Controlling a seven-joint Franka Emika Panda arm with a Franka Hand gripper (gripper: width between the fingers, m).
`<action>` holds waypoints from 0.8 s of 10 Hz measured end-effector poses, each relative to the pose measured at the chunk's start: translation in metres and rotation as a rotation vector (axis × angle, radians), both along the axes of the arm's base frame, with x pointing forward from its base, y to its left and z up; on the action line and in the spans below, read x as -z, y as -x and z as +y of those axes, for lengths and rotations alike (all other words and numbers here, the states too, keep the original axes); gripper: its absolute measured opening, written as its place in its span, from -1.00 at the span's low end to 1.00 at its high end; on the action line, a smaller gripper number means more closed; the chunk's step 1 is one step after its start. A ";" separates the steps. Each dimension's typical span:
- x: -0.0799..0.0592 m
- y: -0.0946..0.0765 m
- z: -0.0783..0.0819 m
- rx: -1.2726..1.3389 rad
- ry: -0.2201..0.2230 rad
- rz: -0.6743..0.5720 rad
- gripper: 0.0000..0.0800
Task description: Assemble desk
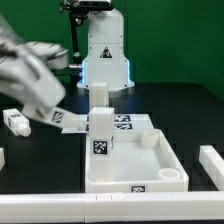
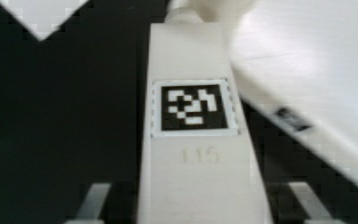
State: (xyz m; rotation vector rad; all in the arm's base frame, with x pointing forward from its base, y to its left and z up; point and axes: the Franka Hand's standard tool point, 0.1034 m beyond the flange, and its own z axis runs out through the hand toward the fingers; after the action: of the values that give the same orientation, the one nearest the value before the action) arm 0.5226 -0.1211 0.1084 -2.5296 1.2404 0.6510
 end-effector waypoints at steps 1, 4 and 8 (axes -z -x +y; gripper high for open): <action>-0.013 -0.005 0.028 0.030 0.042 -0.031 -0.29; -0.027 -0.023 0.086 0.095 0.155 -0.129 -0.29; -0.021 -0.035 0.095 0.051 0.266 -0.223 -0.29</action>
Offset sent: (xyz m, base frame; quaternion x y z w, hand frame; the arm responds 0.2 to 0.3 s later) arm 0.0136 0.0447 0.0104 0.0040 0.0776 0.0799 0.9938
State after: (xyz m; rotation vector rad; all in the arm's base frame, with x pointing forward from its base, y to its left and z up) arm 0.5574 -0.0260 0.1293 -2.6773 1.3822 0.1942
